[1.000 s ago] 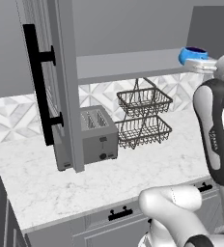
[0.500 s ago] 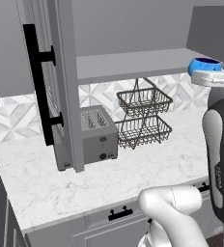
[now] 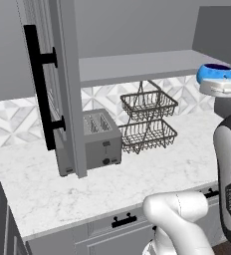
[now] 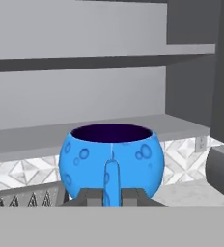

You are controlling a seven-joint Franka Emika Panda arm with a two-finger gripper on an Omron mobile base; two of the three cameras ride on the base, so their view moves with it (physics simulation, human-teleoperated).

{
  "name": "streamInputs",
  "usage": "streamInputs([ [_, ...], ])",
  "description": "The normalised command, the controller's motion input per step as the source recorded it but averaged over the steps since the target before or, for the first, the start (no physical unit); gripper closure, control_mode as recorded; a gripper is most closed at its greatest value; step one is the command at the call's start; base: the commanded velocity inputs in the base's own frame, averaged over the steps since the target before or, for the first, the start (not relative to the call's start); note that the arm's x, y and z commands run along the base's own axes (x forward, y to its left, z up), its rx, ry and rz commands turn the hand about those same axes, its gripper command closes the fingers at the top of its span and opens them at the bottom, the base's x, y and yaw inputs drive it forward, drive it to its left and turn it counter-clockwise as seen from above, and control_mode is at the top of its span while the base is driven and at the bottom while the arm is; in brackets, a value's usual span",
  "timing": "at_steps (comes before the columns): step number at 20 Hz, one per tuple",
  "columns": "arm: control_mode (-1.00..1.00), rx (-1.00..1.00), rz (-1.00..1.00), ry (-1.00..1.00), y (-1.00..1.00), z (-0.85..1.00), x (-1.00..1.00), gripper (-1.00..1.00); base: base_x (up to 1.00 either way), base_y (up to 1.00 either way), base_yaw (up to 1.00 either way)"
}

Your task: Gather all objects into one cabinet and sort the glasses and bowls to opposite sides.

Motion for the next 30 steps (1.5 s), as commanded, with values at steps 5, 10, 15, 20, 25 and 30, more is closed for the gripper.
streamInputs([
  [5, 1.0, -0.01, 0.0, 0.0, 0.04, -0.02, -0.06, 1.0, -0.71, 0.03, -0.06],
  [10, 1.0, 0.0, 0.0, 0.0, 0.0, 0.0, 0.0, 1.0, -1.0, 0.0, -0.27],
  [15, 1.0, 0.0, 0.0, 0.0, 0.0, 0.0, 0.0, 1.0, -0.71, 0.0, -0.47],
  [20, 1.0, 0.0, 0.0, 0.0, 0.0, 0.0, 0.0, 1.0, -0.32, 0.0, -0.72],
  [25, 1.0, 0.0, 0.0, 0.0, 0.0, 0.0, 0.0, 1.0, -0.22, -0.05, -0.74],
  [30, 1.0, 0.0, 0.0, 0.0, 0.0, 0.0, 0.0, 1.0, -0.26, -0.36, -0.65],
])
